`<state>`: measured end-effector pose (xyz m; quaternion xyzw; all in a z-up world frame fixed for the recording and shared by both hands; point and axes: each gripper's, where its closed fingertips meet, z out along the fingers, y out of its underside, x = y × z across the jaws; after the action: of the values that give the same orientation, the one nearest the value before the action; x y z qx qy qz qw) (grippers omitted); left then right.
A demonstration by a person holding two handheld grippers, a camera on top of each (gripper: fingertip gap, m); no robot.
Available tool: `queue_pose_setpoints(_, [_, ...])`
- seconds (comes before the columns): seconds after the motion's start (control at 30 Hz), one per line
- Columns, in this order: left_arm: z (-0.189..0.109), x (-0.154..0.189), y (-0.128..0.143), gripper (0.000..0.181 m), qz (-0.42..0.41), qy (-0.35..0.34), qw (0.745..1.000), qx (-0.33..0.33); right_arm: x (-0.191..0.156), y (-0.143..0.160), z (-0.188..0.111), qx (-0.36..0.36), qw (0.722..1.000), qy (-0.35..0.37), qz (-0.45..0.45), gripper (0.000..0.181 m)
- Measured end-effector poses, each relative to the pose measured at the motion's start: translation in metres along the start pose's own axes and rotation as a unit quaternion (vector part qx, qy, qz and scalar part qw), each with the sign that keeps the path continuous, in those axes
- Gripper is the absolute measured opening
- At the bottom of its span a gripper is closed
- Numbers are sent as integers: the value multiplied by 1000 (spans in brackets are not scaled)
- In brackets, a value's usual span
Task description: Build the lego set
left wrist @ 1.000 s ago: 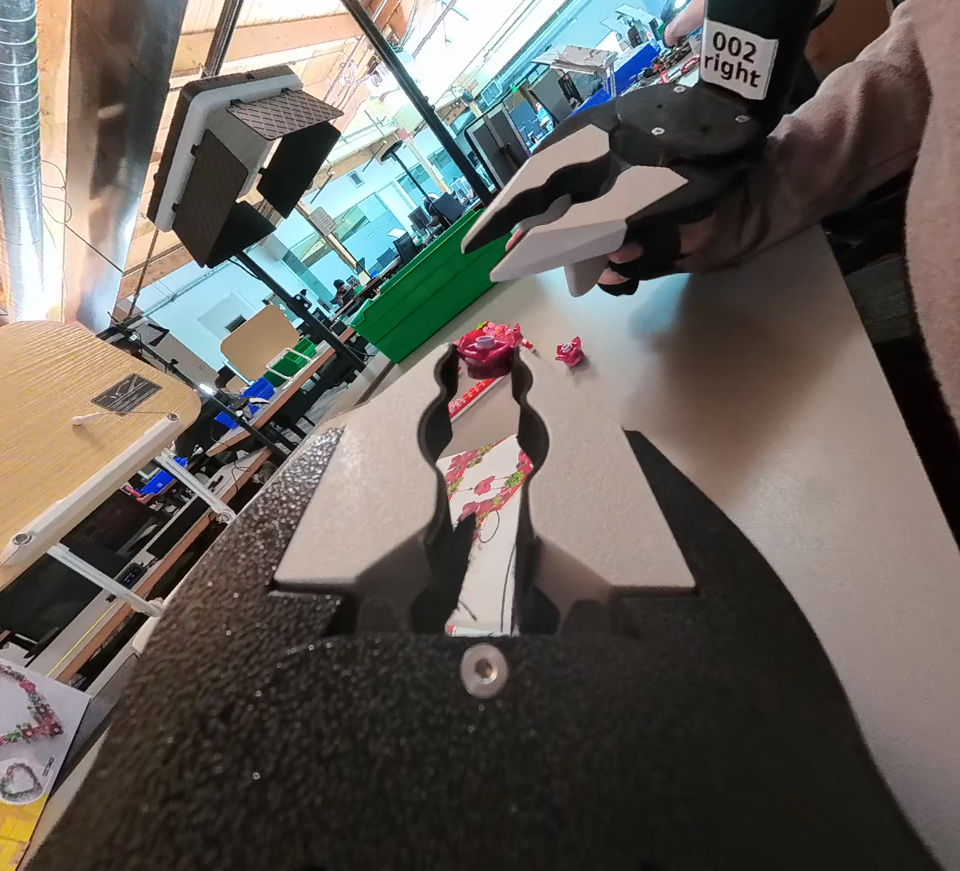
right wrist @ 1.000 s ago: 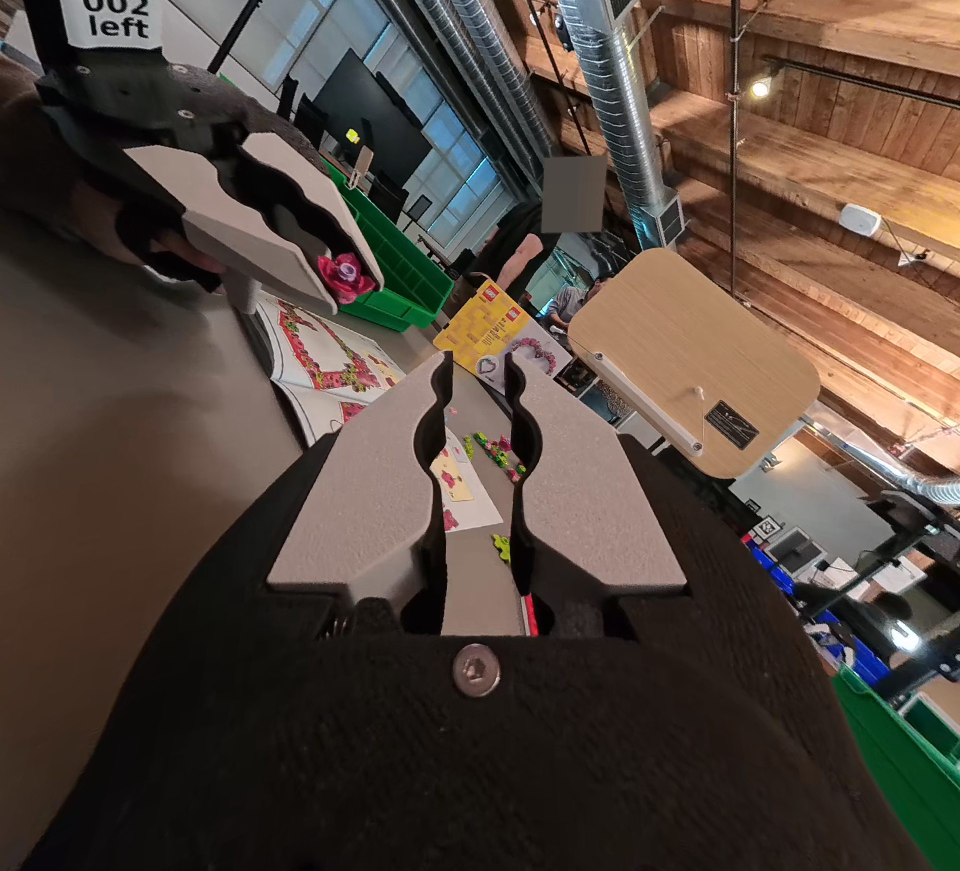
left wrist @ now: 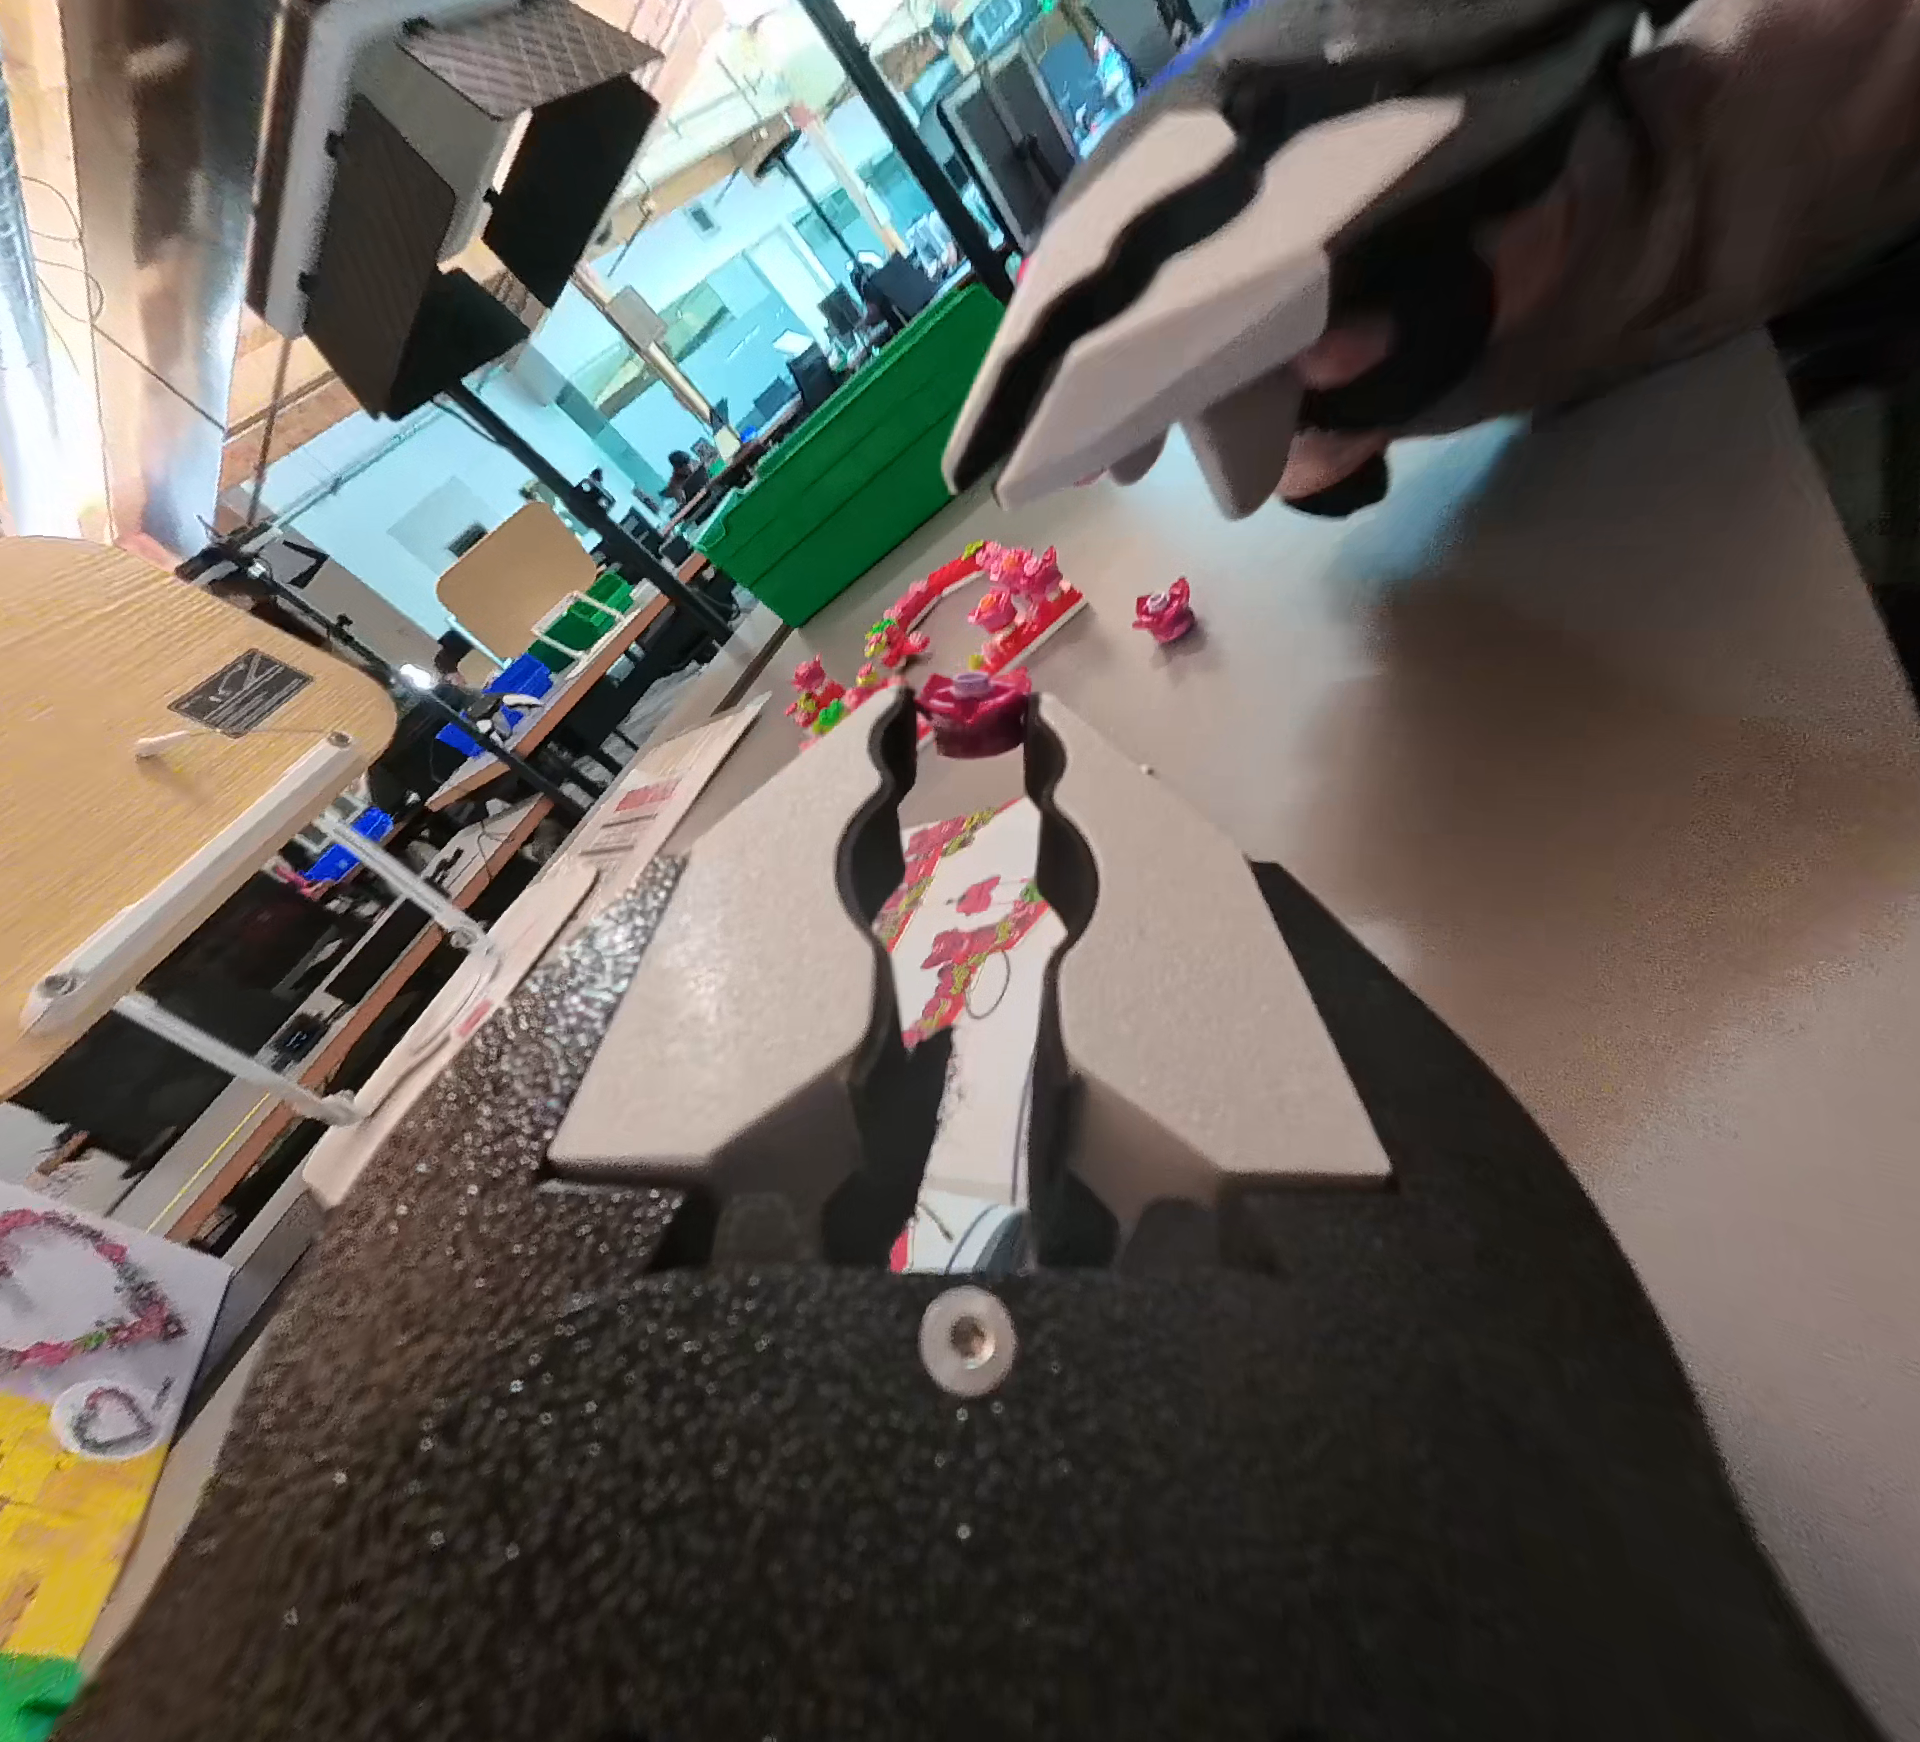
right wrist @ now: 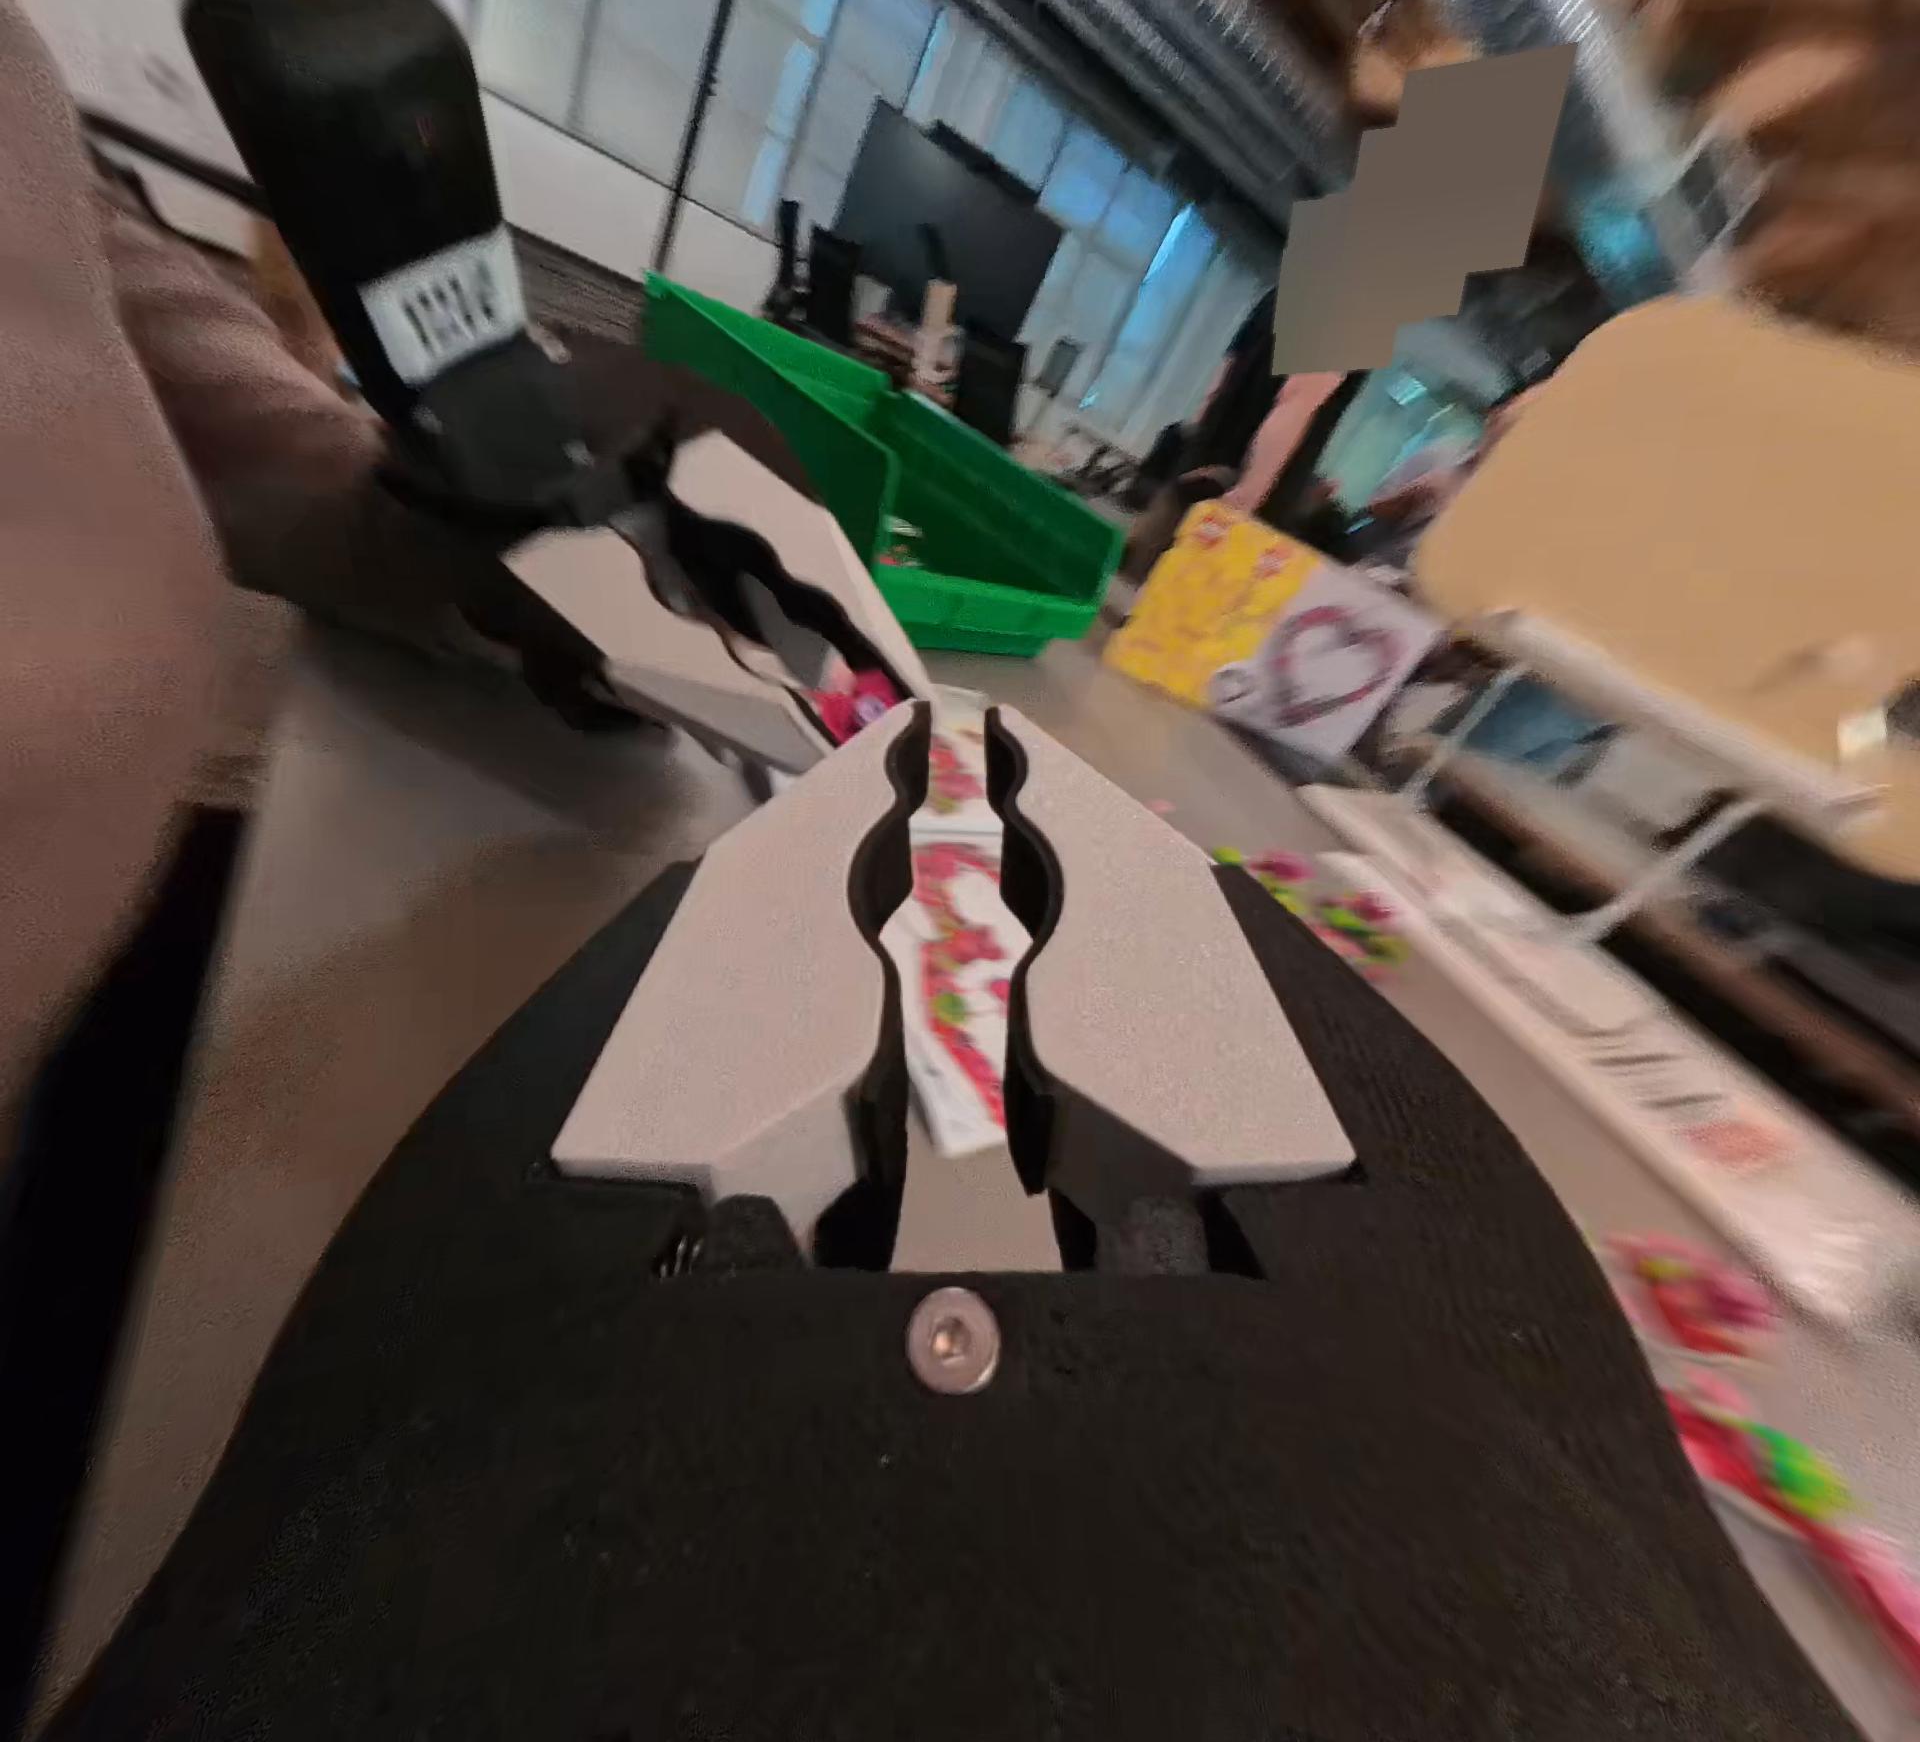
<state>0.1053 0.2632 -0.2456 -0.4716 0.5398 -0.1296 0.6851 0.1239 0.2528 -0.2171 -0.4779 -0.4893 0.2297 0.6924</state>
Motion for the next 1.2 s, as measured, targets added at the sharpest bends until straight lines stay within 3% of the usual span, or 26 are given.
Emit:
queue_pose_setpoints(0.1, [3,4,4,18,24,1,1000,-18,-11,-4,11,-29,993,-52,101,7])
queue_pose_setpoints(0.33, [5,14,5,18,68,12,997,-27,-26,17,17,-85,983,-77,146,7])
queue_pose_setpoints(1.03, [7,24,8,18,122,23,992,-35,-36,29,15,-127,980,-96,116,5])
queue_pose_setpoints(1.2, [9,24,7,18,64,31,997,-28,-34,28,14,-119,982,-91,114,4])
